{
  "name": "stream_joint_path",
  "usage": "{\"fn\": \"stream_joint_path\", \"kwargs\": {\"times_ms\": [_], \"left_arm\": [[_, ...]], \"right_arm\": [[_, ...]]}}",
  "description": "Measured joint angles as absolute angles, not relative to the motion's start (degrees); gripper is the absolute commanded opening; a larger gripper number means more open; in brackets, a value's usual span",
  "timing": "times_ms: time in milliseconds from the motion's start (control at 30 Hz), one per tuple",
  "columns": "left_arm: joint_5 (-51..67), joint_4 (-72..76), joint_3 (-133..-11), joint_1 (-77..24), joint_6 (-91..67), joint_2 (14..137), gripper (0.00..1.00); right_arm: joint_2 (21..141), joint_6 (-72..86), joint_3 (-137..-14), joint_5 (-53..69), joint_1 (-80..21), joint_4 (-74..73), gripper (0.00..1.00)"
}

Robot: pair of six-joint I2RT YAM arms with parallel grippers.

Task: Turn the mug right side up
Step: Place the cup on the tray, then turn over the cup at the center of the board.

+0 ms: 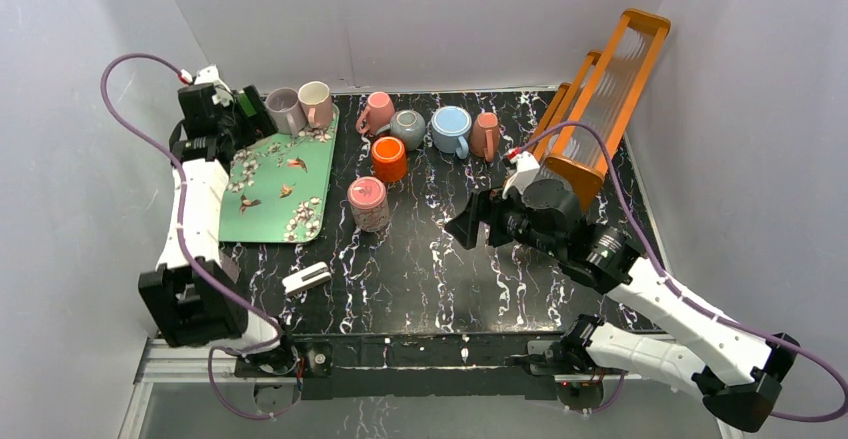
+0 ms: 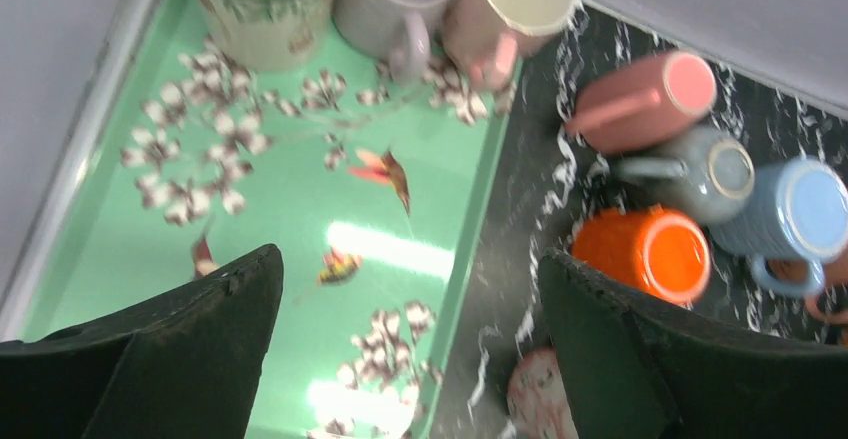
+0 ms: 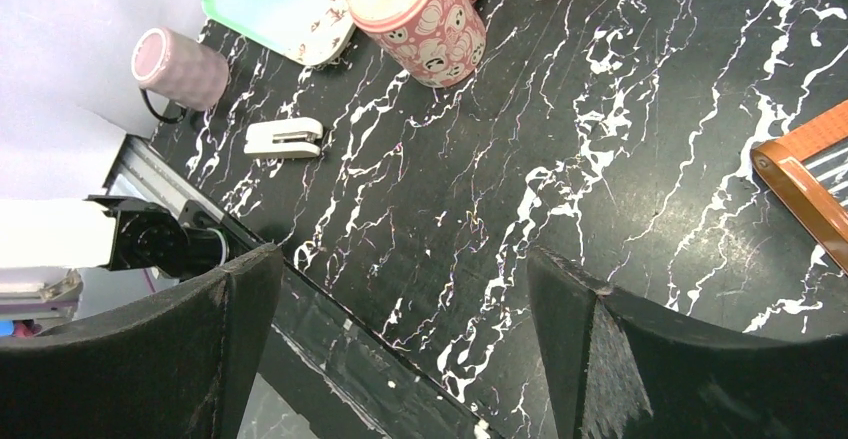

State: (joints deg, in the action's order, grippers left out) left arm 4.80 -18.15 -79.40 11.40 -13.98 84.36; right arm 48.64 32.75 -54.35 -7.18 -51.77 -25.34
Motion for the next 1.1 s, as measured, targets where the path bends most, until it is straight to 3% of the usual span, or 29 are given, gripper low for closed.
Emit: {"fn": "stream_joint_path", "kwargs": {"times_ms": [367, 667, 867, 1100], "left_arm": [[13.2, -23.1, -59.0, 1.9, -13.7, 64.1, 0.98], [19.7, -20.7, -45.1, -4.9, -13.7, 56.1, 0.98], [18.8, -18.4, -37.3, -5.1, -14.2, 46.2, 0.98], [12.8, -18.4, -36.9, -5.1, -13.9, 36.8, 0.98]], "right_arm": [[63.1, 30.3, -60.4, -3.0, -51.8, -24.1, 0.99], [76.9, 29.3, -70.0, -7.4, -51.8, -23.8, 0.99], [85.0, 28.4, -78.0, -9.5, -51.8, -23.8, 0.98], [98.0, 29.1, -89.3, -10.3, -52.1, -23.1, 0.95]]}}
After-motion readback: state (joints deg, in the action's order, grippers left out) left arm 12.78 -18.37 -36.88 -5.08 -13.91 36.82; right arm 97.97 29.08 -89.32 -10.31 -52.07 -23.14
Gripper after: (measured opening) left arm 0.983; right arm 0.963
